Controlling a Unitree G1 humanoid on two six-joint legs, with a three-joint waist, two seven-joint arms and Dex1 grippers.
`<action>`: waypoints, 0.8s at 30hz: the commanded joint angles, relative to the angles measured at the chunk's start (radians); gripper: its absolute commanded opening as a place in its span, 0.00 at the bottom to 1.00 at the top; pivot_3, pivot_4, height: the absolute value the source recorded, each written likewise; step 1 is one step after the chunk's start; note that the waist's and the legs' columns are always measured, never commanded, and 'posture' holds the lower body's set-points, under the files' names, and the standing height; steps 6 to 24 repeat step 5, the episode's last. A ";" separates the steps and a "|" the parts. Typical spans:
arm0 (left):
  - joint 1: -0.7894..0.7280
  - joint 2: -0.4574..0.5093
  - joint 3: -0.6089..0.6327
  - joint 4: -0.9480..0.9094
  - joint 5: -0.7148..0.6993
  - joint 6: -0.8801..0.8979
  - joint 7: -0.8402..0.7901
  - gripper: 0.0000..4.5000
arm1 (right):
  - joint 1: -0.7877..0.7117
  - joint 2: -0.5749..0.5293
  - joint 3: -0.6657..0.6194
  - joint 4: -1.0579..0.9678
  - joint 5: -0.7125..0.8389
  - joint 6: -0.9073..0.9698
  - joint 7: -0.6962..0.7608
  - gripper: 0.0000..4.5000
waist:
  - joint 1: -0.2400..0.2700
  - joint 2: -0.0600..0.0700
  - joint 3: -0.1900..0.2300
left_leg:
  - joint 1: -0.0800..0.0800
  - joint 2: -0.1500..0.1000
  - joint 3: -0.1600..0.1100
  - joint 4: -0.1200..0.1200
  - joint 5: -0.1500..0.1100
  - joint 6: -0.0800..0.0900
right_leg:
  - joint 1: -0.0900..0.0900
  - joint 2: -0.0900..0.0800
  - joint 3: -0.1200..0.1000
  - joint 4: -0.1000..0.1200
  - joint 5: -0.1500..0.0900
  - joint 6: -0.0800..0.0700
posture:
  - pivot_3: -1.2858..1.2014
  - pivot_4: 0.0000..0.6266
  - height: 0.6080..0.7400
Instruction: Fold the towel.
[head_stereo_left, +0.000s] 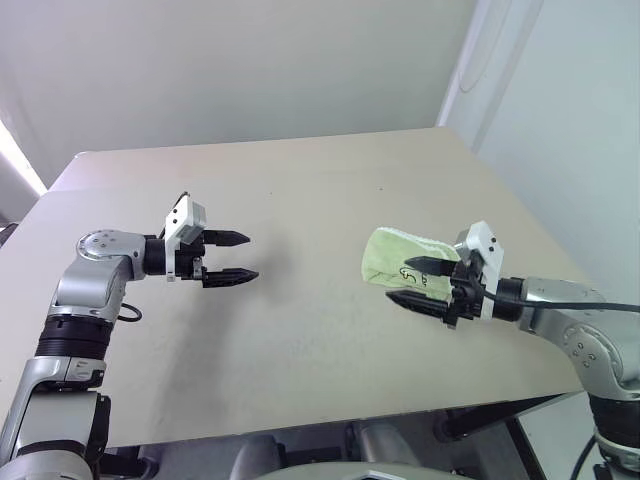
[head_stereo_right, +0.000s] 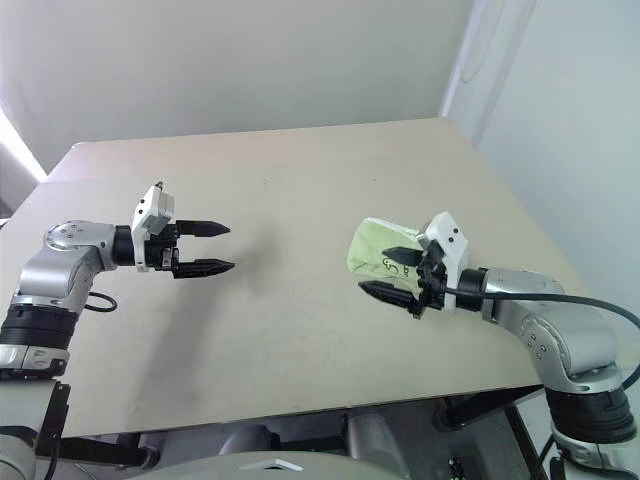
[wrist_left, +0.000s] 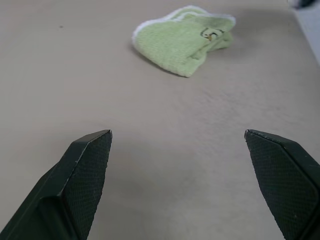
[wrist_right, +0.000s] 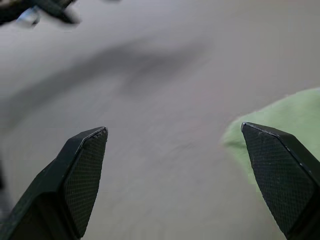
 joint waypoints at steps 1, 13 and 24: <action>0.004 0.010 0.035 -0.033 -0.011 0.010 0.033 1.00 | -0.026 -0.028 0.009 -0.005 -0.015 -0.047 0.028 1.00 | -0.001 -0.001 0.001 | 0.000 0.000 0.000 0.000 0.000 0.000 | 0.000 0.000 0.000 0.000 0.000 0.000 | 0.52 0.00 0.79; -0.009 0.006 0.034 -0.020 -0.017 0.020 0.044 1.00 | -0.062 -0.020 0.018 0.037 -0.037 -0.071 0.016 1.00 | 0.000 -0.002 0.001 | -0.001 0.000 0.000 0.000 0.000 0.000 | -0.001 0.000 0.000 0.000 0.000 0.000 | 0.52 0.00 0.79; -0.009 0.006 0.034 -0.020 -0.017 0.020 0.044 1.00 | -0.062 -0.020 0.018 0.037 -0.037 -0.071 0.016 1.00 | 0.000 -0.002 0.001 | -0.001 0.000 0.000 0.000 0.000 0.000 | -0.001 0.000 0.000 0.000 0.000 0.000 | 0.52 0.00 0.79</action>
